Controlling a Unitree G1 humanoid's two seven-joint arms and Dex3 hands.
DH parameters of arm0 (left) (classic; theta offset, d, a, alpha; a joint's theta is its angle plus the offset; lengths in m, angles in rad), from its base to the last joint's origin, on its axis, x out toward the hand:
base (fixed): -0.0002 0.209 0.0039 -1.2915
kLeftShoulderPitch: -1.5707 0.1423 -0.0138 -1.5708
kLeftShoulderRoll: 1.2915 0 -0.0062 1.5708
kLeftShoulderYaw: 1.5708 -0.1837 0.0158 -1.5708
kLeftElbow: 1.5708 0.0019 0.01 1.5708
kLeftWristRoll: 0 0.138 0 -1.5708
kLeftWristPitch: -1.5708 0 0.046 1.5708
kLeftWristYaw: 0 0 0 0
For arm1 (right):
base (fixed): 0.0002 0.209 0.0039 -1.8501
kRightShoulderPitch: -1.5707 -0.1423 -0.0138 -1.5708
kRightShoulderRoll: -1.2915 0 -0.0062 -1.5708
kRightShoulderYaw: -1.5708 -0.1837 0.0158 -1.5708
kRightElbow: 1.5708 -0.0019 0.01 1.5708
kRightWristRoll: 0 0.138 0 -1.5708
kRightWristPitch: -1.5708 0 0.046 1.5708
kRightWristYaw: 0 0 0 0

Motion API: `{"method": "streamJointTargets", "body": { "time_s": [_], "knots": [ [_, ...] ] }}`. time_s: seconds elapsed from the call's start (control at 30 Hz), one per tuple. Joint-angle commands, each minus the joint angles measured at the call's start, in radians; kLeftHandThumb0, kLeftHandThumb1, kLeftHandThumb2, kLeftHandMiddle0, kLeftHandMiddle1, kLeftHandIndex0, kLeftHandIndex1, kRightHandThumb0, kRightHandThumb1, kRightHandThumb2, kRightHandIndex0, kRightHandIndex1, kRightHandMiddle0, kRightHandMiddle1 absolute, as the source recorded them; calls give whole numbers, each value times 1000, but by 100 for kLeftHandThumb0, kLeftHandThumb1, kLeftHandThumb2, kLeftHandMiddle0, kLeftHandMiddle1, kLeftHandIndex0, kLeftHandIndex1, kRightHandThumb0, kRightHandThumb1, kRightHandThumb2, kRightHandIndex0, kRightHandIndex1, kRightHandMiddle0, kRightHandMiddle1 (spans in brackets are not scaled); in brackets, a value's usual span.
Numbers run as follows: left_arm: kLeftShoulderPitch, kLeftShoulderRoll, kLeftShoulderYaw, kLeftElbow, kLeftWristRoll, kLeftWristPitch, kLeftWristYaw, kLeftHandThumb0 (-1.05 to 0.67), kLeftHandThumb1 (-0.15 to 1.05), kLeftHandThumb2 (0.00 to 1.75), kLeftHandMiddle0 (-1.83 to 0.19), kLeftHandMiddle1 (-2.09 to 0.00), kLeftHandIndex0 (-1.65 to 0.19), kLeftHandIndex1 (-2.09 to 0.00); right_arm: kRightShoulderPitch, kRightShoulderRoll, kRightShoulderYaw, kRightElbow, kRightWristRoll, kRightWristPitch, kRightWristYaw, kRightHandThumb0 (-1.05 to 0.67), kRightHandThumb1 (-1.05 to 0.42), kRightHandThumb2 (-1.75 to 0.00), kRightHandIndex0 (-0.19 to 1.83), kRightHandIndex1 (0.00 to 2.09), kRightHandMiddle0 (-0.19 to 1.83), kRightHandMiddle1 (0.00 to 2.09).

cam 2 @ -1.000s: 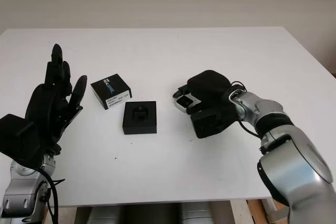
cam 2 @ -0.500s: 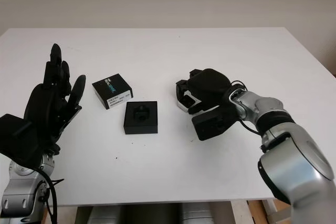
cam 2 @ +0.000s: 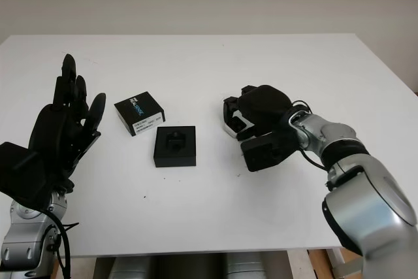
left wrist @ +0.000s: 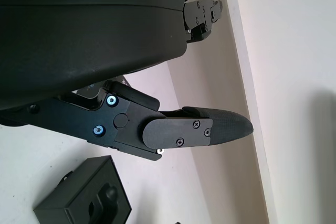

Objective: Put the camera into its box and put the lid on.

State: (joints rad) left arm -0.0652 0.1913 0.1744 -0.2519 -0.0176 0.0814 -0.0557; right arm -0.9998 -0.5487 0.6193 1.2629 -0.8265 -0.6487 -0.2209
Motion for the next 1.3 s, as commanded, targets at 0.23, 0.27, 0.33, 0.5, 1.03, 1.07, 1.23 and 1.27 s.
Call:
{"method": "streamJointTargets", "body": {
  "time_s": [0.23,0.27,0.33,0.5,1.03,1.07,1.23,1.27],
  "knots": [
    [9,-13,-15,-38,9,8,11,-67,105,41,19,0,19,0,13,13,-80,-72,93,-2,-22,-47,-105,-15,44,14,35,138],
    [10,-14,-16,-38,9,6,12,-67,105,42,19,0,19,0,17,14,-90,-81,105,-5,-16,-47,-105,-15,44,12,35,140],
    [11,-18,-17,-36,5,0,11,-67,105,41,19,0,19,0,26,16,-110,-103,128,-12,-8,-46,-105,-13,46,11,37,142],
    [13,-21,-24,-29,16,-10,15,-67,105,43,19,0,19,0,65,26,-175,-192,219,-46,62,-44,-105,-13,44,8,38,147],
    [11,-44,-42,-43,29,16,39,-70,105,41,19,0,19,0,297,98,-340,-750,462,284,425,-43,-105,-17,34,3,32,177],
    [11,-48,-44,-43,28,17,41,-70,105,41,19,0,19,0,319,112,-345,-811,458,346,433,-43,-105,-15,34,3,32,178],
    [10,-57,-51,-50,27,26,44,-71,105,41,19,0,19,0,384,153,-348,-996,437,562,469,-42,-105,-14,34,4,33,183],
    [9,-59,-54,-50,29,26,46,-71,105,41,19,0,19,0,393,158,-347,-1019,433,592,475,-43,-105,-13,35,5,34,182]
  ]
}}
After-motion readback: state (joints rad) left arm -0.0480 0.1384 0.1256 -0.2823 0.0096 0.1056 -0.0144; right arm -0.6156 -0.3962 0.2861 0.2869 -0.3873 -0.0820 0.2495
